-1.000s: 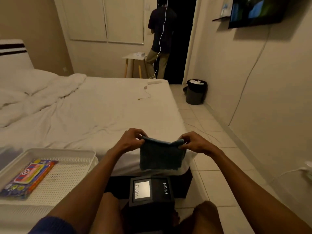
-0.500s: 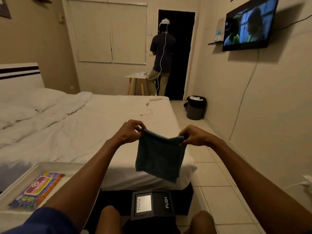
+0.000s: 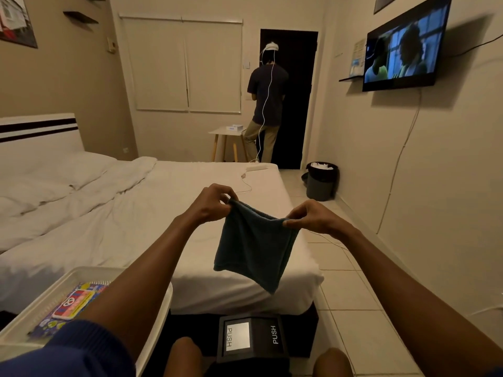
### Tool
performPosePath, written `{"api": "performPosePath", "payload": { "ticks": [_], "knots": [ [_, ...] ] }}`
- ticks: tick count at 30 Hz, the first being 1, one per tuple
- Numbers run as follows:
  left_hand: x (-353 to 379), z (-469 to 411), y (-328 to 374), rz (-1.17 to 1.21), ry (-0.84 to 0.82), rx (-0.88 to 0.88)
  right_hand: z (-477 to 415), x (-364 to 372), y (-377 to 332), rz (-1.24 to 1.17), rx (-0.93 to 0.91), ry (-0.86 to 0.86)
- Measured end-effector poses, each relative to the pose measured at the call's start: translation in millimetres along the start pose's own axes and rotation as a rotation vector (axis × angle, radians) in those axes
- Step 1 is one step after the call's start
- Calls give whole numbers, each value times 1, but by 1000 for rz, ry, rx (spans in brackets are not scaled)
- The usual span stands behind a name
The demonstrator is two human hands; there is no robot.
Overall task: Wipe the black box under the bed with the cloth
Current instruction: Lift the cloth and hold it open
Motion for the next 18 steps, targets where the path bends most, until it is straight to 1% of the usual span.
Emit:
{"api": "performPosePath", "payload": {
  "ticks": [2, 8, 12, 18],
  "knots": [
    [-4, -2, 1, -4, 7, -12, 0, 0, -1, -17, 4, 23],
    [-13, -4, 2, -27, -20, -29, -3, 7, -7, 49, -51, 21],
    [-24, -5, 0, -65, -49, -35, -2, 3, -17, 49, -87, -29],
    [-32, -2, -7, -163, -80, 11, -9, -10, -40, 158, -137, -60]
  ]
}}
Point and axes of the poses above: each hand's wrist, its own z-axis away from the middle knuckle, its own x-axis out of the palm, y = z × x, the point moved 4 cm from there along -z, towards the middle knuckle, and after that the axes turned 2 degrees about x, right-handed, at the moved point
